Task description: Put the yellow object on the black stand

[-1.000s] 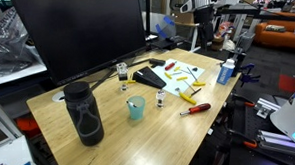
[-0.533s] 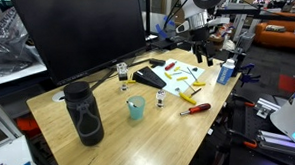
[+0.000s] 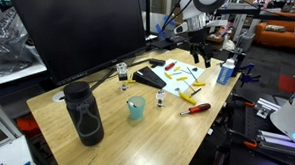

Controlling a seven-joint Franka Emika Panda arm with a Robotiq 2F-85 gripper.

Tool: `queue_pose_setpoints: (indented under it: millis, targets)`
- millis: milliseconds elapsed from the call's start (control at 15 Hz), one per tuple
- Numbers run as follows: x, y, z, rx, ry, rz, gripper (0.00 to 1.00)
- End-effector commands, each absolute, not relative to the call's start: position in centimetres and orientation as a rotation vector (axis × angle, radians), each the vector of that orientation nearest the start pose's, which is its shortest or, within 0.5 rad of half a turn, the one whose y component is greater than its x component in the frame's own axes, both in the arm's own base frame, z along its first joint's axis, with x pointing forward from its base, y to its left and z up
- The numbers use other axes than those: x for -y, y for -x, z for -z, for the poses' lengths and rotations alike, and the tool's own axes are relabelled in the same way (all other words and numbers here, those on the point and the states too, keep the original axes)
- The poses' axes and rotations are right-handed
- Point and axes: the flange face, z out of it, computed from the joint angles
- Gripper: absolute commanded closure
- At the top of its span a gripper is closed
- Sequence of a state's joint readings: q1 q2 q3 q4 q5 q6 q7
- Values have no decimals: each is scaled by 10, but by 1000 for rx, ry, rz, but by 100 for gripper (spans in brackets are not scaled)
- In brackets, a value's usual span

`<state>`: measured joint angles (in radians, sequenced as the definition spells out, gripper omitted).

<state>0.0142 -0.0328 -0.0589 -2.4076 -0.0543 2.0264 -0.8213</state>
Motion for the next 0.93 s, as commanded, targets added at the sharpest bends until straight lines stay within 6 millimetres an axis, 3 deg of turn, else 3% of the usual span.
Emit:
queue_pose_setpoints:
  millis: [0,267,333,467,867]
  targets:
    - [1,-444,-279,1425,2719,-470,0]
    - [-24,-441,-238,1711,2610,-458,0]
    - [-24,-438,-246,1603,2647,-484,0]
    - [-26,-438,-238,1610,2638,-495,0]
    - [-28,-444,-240,1632,2643,-411,0]
